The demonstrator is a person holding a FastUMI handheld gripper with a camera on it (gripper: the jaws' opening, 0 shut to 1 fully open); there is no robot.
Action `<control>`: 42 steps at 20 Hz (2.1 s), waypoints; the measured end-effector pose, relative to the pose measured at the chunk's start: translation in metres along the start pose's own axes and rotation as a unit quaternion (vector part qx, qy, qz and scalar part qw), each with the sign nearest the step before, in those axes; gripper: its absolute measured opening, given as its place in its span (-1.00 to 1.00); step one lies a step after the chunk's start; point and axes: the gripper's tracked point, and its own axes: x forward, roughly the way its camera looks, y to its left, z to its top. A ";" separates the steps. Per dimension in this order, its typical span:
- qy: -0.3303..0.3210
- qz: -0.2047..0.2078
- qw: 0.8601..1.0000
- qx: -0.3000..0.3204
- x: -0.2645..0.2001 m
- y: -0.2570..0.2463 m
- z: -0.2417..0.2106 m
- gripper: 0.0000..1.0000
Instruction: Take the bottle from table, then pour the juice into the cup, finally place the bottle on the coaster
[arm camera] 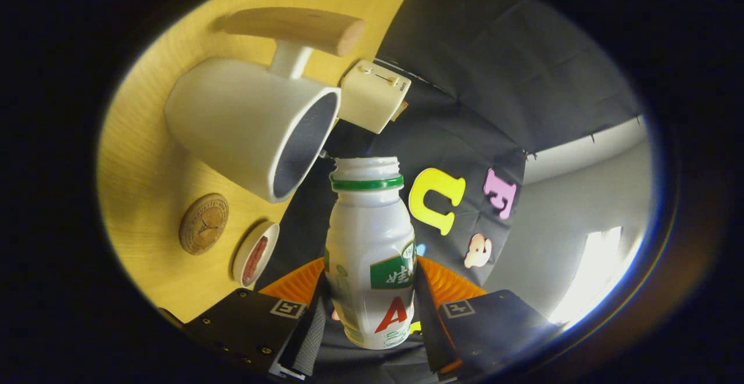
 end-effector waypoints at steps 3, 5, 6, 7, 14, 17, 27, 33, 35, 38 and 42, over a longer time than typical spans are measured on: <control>0.010 0.032 0.992 0.119 0.005 0.013 -0.009 0.41; 0.015 0.051 0.977 0.206 0.005 0.022 -0.007 0.41; 0.018 0.058 0.967 0.249 0.004 0.026 -0.006 0.41; 0.021 0.064 0.954 0.291 0.000 0.029 -0.008 0.41; 0.036 0.063 0.822 0.565 0.012 0.027 -0.031 0.41; 0.030 0.060 0.761 0.645 0.021 0.033 -0.035 0.41; 0.033 0.098 0.598 0.795 0.040 0.079 -0.024 0.41; 0.048 0.120 0.585 0.800 0.051 0.096 -0.021 0.41; 0.052 0.125 0.580 0.803 0.052 0.100 -0.021 0.41; 0.055 0.127 0.572 0.809 0.053 0.101 -0.023 0.42; 0.052 0.124 0.564 0.815 0.052 0.102 -0.024 0.41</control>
